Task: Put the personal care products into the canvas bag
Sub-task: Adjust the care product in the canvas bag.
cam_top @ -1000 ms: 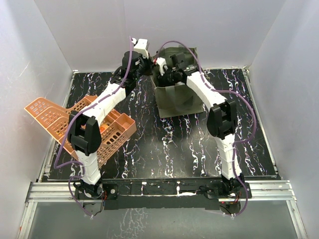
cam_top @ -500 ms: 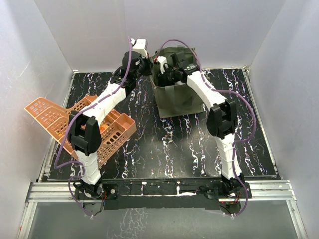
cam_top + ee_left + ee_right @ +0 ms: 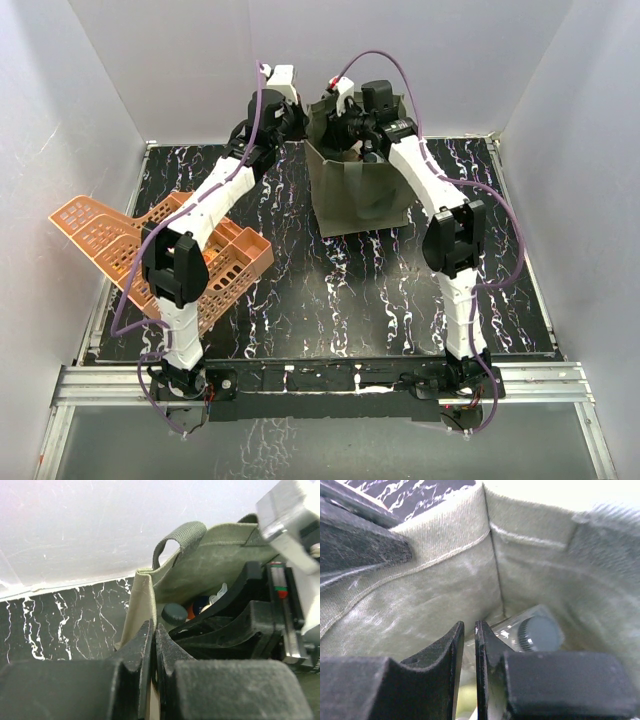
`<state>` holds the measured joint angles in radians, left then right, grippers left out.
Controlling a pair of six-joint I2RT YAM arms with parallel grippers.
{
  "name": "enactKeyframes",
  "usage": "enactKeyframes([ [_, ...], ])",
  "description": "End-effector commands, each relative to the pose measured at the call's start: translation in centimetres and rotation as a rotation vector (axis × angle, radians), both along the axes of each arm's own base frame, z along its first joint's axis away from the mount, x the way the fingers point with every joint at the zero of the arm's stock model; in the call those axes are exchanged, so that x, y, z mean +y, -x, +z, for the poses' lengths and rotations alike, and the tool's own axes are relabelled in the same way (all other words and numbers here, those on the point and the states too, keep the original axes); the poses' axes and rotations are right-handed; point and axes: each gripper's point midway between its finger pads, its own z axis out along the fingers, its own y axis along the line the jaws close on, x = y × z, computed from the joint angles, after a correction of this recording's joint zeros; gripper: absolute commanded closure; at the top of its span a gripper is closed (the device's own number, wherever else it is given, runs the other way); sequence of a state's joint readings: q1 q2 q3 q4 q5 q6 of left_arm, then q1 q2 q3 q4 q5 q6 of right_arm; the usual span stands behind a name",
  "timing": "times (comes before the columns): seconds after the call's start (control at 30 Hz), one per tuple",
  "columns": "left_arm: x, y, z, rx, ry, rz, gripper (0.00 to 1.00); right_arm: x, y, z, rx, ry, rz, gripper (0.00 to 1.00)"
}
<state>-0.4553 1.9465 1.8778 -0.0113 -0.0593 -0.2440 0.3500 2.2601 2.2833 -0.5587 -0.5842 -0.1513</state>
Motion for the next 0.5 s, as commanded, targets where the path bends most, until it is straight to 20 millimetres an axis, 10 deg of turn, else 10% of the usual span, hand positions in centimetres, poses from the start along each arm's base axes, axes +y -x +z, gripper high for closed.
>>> enactKeyframes([
  [0.0,1.2,0.8,14.4,-0.326,0.150,0.019,1.00,-1.6,-1.2,10.4,-0.249,-0.110,-0.072,0.82],
  [0.23,1.1,0.8,14.4,-0.335,0.130,0.008,1.00,-2.5,-2.2,11.7,-0.303,-0.128,-0.129,0.82],
  [0.47,0.9,1.7,9.0,-0.263,0.047,-0.035,1.00,-3.1,-2.8,11.7,-0.343,-0.114,-0.166,0.82],
])
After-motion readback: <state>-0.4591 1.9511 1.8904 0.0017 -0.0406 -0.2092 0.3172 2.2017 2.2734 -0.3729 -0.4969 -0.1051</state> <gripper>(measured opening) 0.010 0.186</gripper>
